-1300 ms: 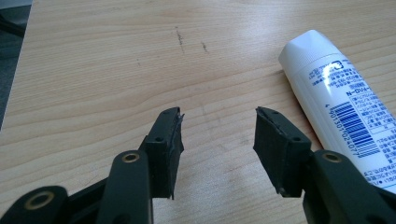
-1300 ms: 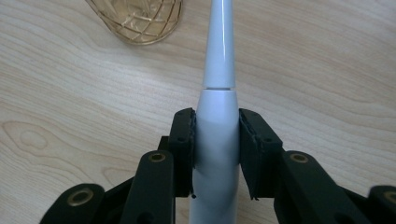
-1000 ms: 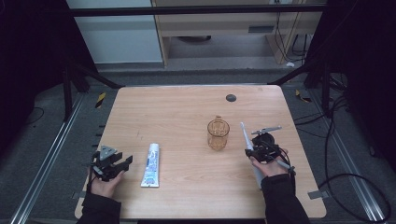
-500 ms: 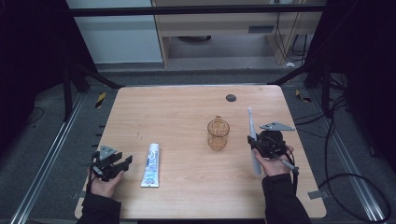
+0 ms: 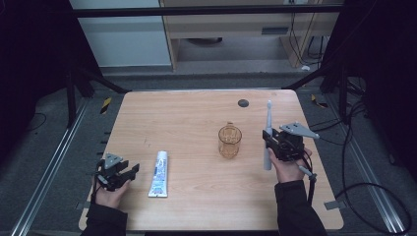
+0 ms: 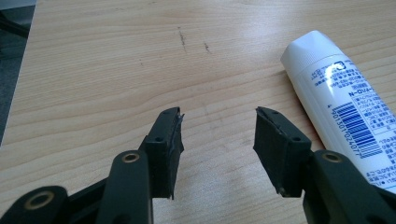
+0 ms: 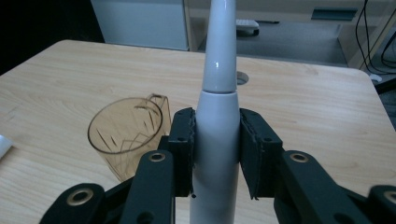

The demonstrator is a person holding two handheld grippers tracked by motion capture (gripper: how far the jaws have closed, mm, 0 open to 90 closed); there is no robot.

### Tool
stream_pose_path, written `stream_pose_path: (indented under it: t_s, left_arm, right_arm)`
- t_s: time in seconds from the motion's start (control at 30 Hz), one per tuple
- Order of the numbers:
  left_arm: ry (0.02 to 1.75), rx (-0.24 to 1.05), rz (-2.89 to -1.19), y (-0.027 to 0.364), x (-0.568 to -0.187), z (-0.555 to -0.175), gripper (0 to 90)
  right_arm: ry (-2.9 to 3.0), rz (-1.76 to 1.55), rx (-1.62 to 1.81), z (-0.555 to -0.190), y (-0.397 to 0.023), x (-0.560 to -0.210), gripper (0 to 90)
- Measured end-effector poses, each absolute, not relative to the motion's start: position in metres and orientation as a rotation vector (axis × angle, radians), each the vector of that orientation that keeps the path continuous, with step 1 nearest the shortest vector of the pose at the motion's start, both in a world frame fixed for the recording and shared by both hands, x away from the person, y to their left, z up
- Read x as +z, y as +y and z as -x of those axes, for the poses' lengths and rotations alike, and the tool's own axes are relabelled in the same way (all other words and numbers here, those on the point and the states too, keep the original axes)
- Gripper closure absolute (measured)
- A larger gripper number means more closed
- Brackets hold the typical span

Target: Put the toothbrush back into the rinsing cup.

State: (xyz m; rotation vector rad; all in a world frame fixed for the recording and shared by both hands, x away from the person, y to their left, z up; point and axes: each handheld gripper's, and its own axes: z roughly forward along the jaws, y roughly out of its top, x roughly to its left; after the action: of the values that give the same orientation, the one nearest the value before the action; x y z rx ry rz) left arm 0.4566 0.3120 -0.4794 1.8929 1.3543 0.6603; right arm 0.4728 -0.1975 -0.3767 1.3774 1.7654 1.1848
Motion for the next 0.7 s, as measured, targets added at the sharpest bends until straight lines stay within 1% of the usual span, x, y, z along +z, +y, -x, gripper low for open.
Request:
stream_pose_path:
  t_s: [0.7]
  left_arm:
    - [1.355, 0.66, -1.893, 0.314, -0.479, -0.456, 50.4]
  right_arm:
    - [1.536, -1.294, 1.384, -0.496, -0.173, -0.349, 67.7]
